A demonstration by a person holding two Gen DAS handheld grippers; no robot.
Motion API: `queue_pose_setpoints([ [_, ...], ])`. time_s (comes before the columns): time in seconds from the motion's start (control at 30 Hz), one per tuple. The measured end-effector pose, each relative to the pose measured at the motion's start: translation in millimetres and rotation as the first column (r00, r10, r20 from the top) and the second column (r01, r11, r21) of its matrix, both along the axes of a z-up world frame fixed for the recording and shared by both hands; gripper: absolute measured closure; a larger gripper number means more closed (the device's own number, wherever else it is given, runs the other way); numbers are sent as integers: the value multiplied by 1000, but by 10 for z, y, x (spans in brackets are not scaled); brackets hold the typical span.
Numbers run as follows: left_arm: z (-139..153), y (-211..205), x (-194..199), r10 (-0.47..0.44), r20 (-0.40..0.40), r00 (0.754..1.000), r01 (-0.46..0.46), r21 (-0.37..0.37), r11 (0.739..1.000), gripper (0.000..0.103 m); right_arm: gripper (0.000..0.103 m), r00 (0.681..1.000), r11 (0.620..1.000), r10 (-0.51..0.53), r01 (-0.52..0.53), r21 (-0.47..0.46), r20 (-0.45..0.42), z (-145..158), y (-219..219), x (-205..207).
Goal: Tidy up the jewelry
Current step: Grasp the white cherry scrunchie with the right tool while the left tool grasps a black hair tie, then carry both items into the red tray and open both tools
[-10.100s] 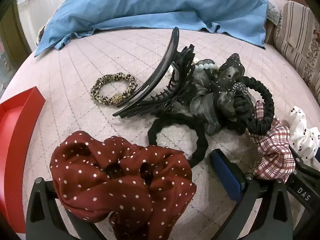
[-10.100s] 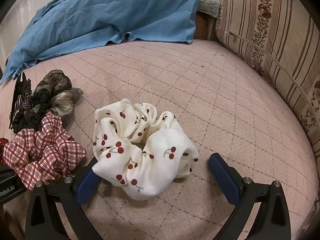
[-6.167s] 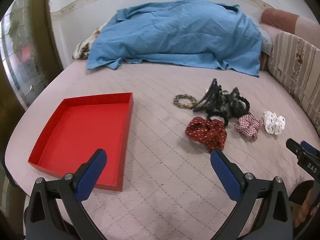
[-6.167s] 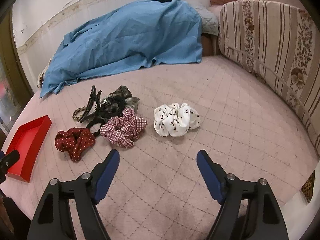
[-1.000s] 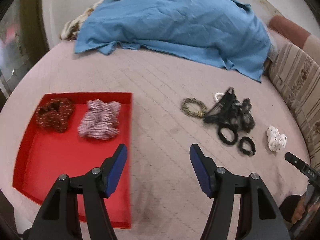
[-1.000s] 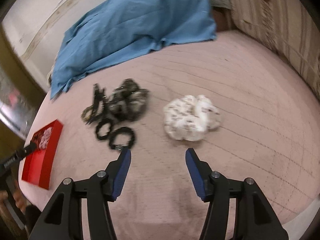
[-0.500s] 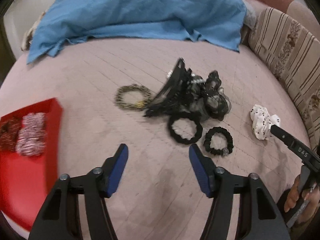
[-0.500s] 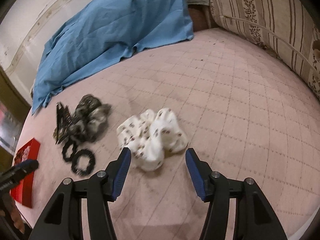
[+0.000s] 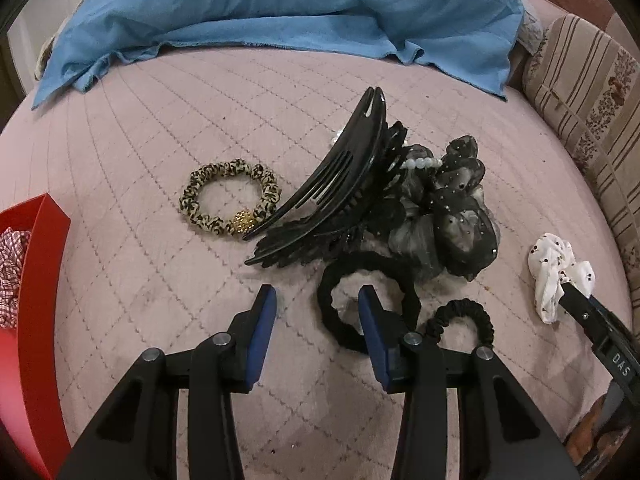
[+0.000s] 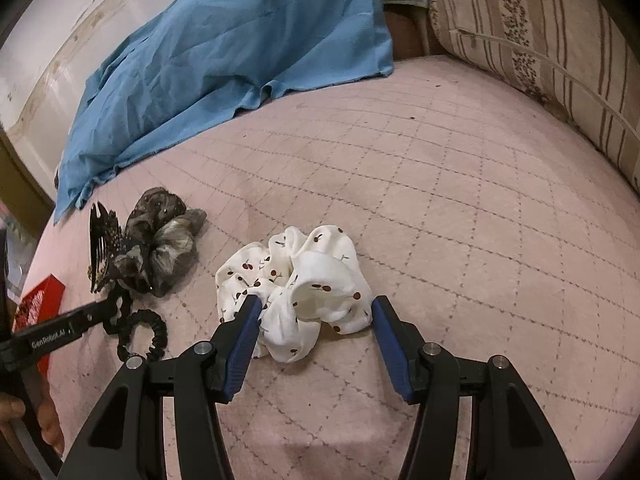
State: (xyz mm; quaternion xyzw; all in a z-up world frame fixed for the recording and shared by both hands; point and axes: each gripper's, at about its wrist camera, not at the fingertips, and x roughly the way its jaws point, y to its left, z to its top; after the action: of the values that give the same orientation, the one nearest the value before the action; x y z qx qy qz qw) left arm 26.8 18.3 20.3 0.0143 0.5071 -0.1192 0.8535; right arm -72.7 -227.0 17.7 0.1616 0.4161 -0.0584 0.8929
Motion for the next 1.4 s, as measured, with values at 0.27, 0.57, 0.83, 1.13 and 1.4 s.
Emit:
queue_pose_setpoints([
  [0.27,124,82,-29,20,-8,1000,-20,-4,1000,96,86,999,997,46,-46,-67,-9,-11,135,2],
  [0.57,562,377,-403,45,41,998,-41,-86,995,96,90,999,996,29,-28,-89,17,70,152,-71],
  [0.83,866,839,-844,102,112,988,-89,-117,989,96,90,999,995,11,-6,-105,46,200,254,-280],
  [1.13,1006,1603,-1146,242,144,960,-220,-152,964,96,90,997,1000,-6,4,17,75,413,369,-666],
  [1.4,924,2199,-1225,360,121,925,-329,-219,919,96,90,980,988,157,-157,-10,126,843,977,-709],
])
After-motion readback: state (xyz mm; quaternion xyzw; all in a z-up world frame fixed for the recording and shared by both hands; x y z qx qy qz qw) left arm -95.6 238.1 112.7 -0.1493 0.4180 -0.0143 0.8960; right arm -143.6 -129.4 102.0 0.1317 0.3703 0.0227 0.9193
